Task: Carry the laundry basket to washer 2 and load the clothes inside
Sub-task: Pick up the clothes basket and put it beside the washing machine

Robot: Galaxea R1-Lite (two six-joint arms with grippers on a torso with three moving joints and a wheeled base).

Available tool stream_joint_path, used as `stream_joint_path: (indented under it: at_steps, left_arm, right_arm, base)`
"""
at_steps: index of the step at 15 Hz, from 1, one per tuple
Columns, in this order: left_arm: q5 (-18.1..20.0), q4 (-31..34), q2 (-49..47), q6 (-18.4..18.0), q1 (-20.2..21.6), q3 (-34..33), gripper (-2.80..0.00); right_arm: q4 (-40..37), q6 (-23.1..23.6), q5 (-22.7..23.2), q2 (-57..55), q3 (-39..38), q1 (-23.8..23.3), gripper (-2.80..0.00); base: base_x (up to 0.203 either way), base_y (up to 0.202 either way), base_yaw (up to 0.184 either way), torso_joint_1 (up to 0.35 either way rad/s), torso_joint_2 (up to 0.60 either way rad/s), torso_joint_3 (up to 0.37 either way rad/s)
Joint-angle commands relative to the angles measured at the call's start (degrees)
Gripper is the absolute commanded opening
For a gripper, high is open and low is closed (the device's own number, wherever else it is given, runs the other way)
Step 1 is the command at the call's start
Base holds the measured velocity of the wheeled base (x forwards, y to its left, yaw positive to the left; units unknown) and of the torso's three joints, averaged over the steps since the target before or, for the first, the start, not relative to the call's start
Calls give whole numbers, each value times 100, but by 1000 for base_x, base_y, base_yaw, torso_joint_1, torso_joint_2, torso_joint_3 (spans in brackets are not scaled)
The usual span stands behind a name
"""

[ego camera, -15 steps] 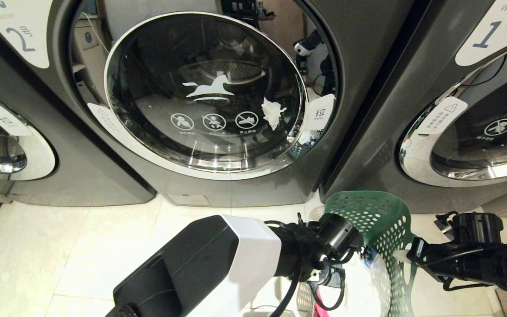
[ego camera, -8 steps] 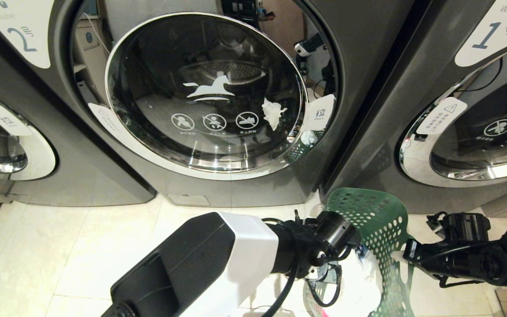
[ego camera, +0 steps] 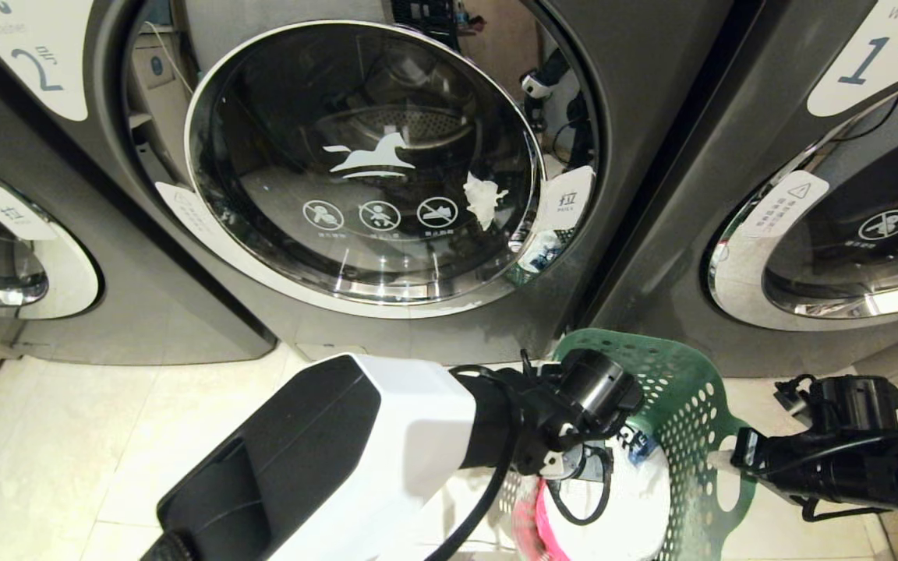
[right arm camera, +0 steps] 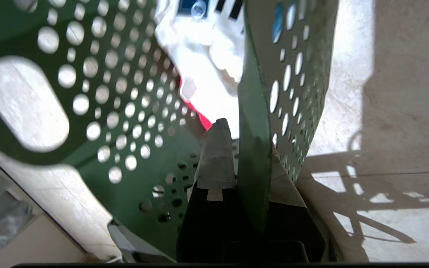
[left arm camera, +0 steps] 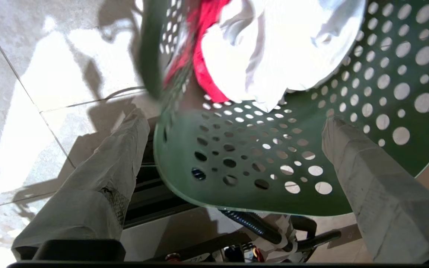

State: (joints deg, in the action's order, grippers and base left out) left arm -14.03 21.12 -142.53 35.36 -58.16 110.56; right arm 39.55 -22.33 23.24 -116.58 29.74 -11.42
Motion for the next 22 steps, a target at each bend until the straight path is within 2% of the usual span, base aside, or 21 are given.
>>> stream_joint_path:
  at_steps: [1, 5, 10, 12, 14, 17, 19, 22]
  left_arm:
    - [-12, 15, 76, 23, -2, 1, 0]
    - [-12, 15, 94, 32, -2, 1, 0]
    - [-3, 6, 102, 23, 4, 1, 0]
    - [6, -2, 95, 29, 7, 1, 0]
    - [23, -14, 77, 32, 18, 1, 0]
    - [23, -20, 67, 32, 39, 1, 0]
    - [32, -29, 59, 27, 59, 1, 0]
    - [32, -64, 50, 32, 51, 1, 0]
  right_arm:
    - [-142, 253, -89, 366, -89, -58, -280]
    - [-111, 326, -278, -402, 259, -95, -280]
    - [-192, 378, -307, -1299, 1568, -141, -280]
    - [-633, 376, -320, -1324, 2073, -194, -280]
    - [-947, 377, -609, -1283, 2448, -219, -280]
    - [-1011, 386, -700, -1334, 2636, -372, -280]
    - [-1429, 407, -707, -1334, 2925, -494, -280]
    - [-1670, 742, -724, -1289, 2972, -519, -280]
  base:
    - [0, 0, 0, 0, 0, 0]
    - [0, 0, 0, 0, 0, 0]
    - [0, 0, 0, 0, 0, 0]
    - [0, 0, 0, 0, 0, 0]
    - [0, 0, 0, 0, 0, 0]
    - [0, 0, 0, 0, 0, 0]
    - [0, 0, 0, 0, 0, 0]
    - [0, 0, 0, 0, 0, 0]
